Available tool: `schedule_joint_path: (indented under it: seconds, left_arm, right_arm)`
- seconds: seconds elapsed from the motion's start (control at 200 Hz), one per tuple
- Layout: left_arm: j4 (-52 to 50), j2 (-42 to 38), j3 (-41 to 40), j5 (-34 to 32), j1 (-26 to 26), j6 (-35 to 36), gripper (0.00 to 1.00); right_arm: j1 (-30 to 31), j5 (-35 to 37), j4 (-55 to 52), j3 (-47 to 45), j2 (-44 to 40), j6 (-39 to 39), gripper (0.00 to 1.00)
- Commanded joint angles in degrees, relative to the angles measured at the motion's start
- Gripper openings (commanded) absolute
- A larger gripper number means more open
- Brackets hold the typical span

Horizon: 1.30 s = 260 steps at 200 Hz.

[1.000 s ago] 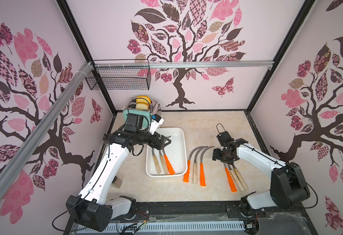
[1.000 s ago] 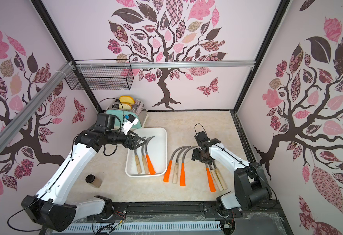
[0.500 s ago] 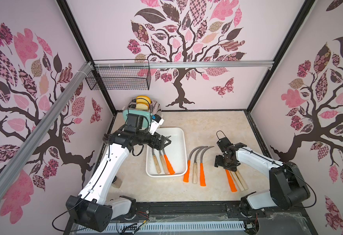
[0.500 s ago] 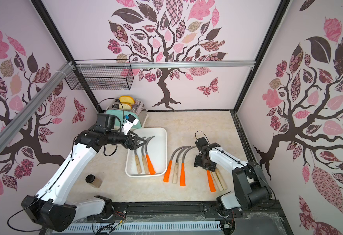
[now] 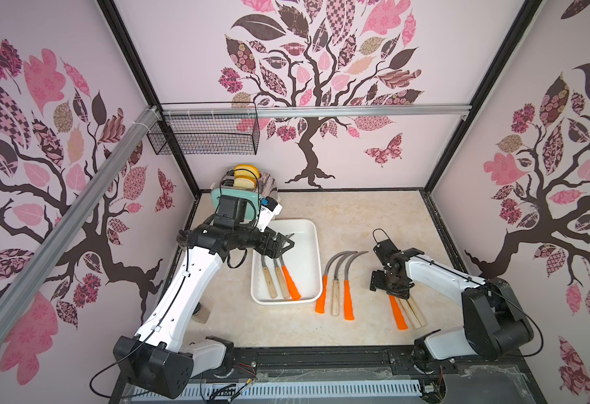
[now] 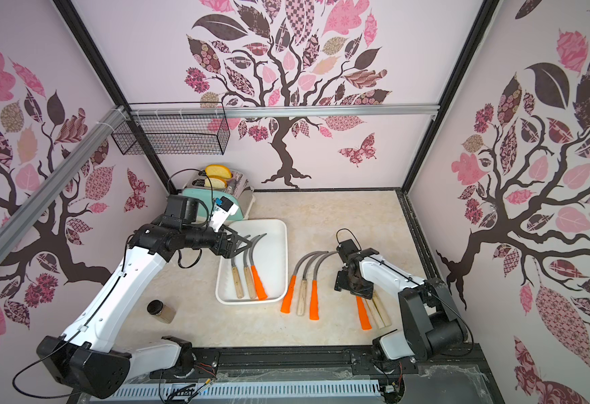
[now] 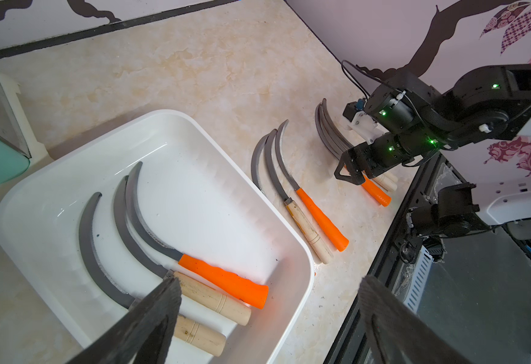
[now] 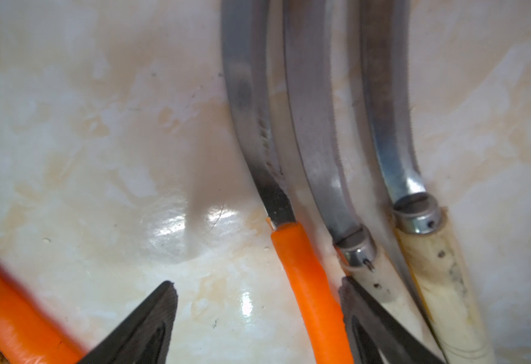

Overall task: Put small sickles into storage boxes
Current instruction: Move the storage box.

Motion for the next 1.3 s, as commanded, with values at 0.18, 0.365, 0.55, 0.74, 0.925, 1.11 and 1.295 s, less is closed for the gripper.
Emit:
schedule_joint_path:
  seconds: [0.18, 0.365, 0.55, 0.74, 0.925, 1.11, 1.295]
  left_arm:
    - [0.4, -0.7, 0.3, 0.3, -0.1, 0.2, 0.92]
    - [0.4, -0.9, 0.0, 0.0, -0.1, 0.3, 0.92]
    - [0.7, -1.0, 0.2, 0.0, -0.1, 0.1, 0.92]
    - [0.6, -1.0, 0.2, -0.1, -0.1, 0.1, 0.92]
    - [0.7, -1.2, 0.1, -0.2, -0.1, 0.0, 0.92]
    - [0.8, -1.0, 0.1, -0.3, -0.1, -0.1, 0.92]
    - [0.8, -1.1, 0.2, -0.6, -0.1, -0.1, 0.92]
  right_arm:
    - [-0.3, -2.4, 0.9, -1.4, 1.9, 0.0, 0.83]
    - [-0.3, -3.1, 1.6, -1.9, 1.8, -0.2, 0.82]
    - [-0.3, -4.1, 2.0, -1.7, 2.1, -0.5, 0.80]
    - [-0.3, -5.3, 3.0, -1.6, 2.7, -0.7, 0.76]
    - [-0.2, -7.4, 4.2, -1.2, 3.9, -1.1, 0.71]
    - [0.9, -8.0, 4.8, -0.5, 5.4, -1.3, 0.68]
    - [3.3, -7.3, 4.9, 1.2, 7.7, -1.1, 0.68]
